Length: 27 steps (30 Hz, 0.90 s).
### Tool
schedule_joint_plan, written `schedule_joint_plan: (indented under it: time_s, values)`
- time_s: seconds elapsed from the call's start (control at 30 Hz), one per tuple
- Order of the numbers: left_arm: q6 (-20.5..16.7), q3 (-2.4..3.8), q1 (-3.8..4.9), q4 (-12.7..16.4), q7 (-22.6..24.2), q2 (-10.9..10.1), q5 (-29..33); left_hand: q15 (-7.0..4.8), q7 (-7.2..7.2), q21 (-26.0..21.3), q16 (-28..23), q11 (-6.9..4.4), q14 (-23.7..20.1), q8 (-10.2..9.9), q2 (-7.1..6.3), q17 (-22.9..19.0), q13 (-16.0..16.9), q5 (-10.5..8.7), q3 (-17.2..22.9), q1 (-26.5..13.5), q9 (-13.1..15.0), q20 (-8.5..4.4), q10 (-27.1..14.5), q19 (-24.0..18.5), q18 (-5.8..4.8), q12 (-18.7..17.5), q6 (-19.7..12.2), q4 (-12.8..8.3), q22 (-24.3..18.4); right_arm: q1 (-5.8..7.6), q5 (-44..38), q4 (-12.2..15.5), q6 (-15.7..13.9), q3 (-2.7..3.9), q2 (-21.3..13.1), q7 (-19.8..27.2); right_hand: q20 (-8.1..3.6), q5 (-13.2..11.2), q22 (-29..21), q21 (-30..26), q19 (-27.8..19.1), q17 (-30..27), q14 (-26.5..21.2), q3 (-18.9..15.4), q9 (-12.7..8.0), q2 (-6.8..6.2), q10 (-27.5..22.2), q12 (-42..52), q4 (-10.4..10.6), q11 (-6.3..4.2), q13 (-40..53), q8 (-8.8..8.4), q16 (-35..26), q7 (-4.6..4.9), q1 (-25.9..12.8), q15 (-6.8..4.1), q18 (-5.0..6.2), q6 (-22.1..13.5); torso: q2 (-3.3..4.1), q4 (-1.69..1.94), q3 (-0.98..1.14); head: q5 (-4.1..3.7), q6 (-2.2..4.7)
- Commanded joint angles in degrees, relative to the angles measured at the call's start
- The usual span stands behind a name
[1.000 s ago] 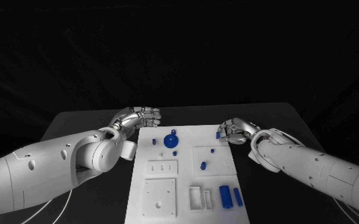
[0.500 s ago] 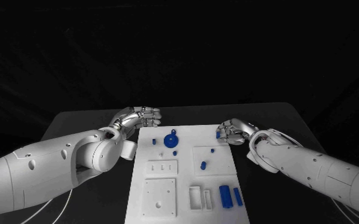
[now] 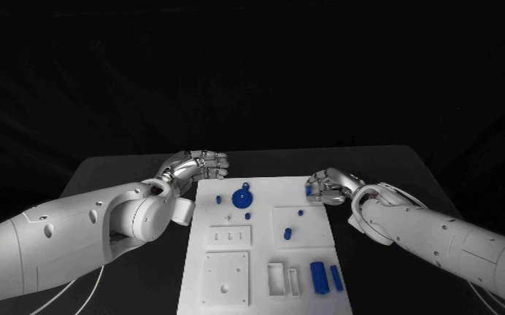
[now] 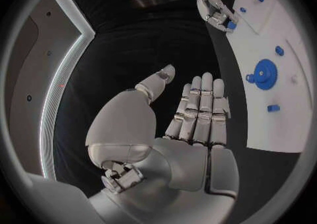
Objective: Assemble the parts on the task board
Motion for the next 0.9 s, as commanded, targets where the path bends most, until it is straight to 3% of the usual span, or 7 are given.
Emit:
schedule_joint_plan:
  time_s: [0.03, 0.23, 0.43, 0.9]
  values:
    - [0.8, 0.04, 0.03, 0.1, 0.3, 0.1, 0.0, 0.37, 0.13, 0.3, -0.3, 0.14, 0.1, 0.1, 0.37, 0.1, 0.0, -0.03, 0.1, 0.0, 0.0, 0.21, 0.3, -0.2, 1.04, 0.0, 0.0, -0.4, 1.2, -0.06, -0.3, 0.0, -0.2, -0.01, 0.1, 0.0, -0.09, -0.8, 0.9, 0.2, 0.0, 0.1, 0.2, 0.7, 0.1, 0.36, 0.2, 0.1, 0.2, -0.18, -0.1, 0.39, -0.3, 0.71, -0.3, -0.30, 4.04, 1.3, 0.03, -0.03, 0.00, 0.03, -0.01]
    - [0.8, 0.04, 0.03, 0.1, 0.3, 0.1, 0.0, 0.37, 0.13, 0.3, -0.3, 0.14, 0.1, 0.1, 0.37, 0.1, 0.0, -0.03, 0.1, 0.0, 0.0, 0.21, 0.3, -0.2, 1.04, 0.0, 0.0, -0.4, 1.2, -0.06, -0.3, 0.0, -0.2, -0.01, 0.1, 0.0, -0.12, -2.0, 0.9, 0.2, 0.1, 0.2, 0.2, 1.8, 0.1, 0.50, 0.3, 0.2, 0.7, -0.05, 0.0, 0.73, -0.4, 0.85, -0.1, -0.17, 4.04, 2.4, 0.01, -0.03, 0.01, 0.14, -0.02]
    - [0.8, 0.04, 0.03, 0.1, 0.3, 0.1, 0.0, 0.38, 0.14, 0.3, -0.3, 0.15, 0.1, 0.1, 0.38, 0.1, -0.1, -0.04, 0.1, 0.0, -0.1, 0.22, 0.3, -0.2, 1.04, 0.0, 0.0, -0.4, 1.2, -0.06, -0.6, 0.0, -0.2, -0.01, 0.1, -0.1, -0.06, -2.5, 0.9, 0.3, 0.0, 0.2, 0.3, 3.3, 0.5, 0.89, 0.5, 0.2, 1.6, -0.66, 0.0, 2.03, -0.4, 0.17, -0.4, -0.70, 4.04, 5.4, 0.02, 0.00, 0.02, 0.07, 0.03]
    - [0.8, 0.04, 0.03, 0.1, 0.3, 0.1, 0.0, 0.38, 0.14, 0.3, -0.4, 0.15, 0.1, 0.1, 0.43, 0.1, -0.1, -0.04, 0.1, 0.0, -0.1, 0.22, 0.3, -0.2, 1.04, 0.0, 0.0, -0.4, 1.2, -0.07, -0.9, 0.3, -1.0, -0.01, 0.1, -0.1, -0.08, -2.6, 1.0, 0.4, 0.0, 0.3, 0.3, 4.2, 0.9, 0.90, 0.7, 0.2, 1.9, -1.31, 0.0, 2.76, -0.5, -0.52, -0.5, -1.31, 4.04, 7.3, 0.01, 0.03, 0.02, -0.05, -0.08]
